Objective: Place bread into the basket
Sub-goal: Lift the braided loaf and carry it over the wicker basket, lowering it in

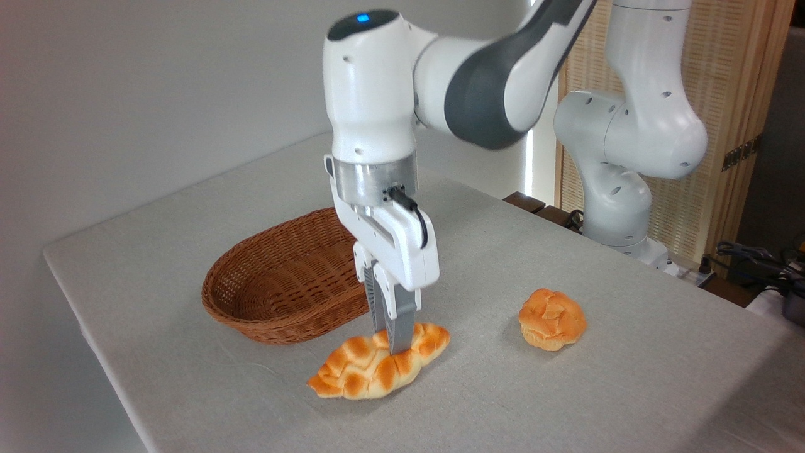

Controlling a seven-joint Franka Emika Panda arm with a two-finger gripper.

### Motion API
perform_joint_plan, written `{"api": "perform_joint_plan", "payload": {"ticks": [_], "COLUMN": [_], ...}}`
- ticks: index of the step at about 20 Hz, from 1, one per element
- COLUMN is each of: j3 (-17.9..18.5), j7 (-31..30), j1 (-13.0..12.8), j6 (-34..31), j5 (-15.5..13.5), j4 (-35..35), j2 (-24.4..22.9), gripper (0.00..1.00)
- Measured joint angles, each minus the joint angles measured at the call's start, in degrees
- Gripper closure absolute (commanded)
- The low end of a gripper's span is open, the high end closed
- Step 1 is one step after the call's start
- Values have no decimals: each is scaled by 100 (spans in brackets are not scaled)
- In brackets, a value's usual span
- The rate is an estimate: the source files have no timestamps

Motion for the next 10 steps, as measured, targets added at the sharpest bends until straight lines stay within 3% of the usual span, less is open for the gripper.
{"api": "perform_joint_plan", "payload": {"ticks": [7, 10], "j3": [-12, -123], "j7": [0, -1], "j1": [-41, -67], "j6": [-1380, -1700], "j5": [-51, -391], "j4": [1163, 1504], "j2": [-26, -27], "gripper": [81, 78]}}
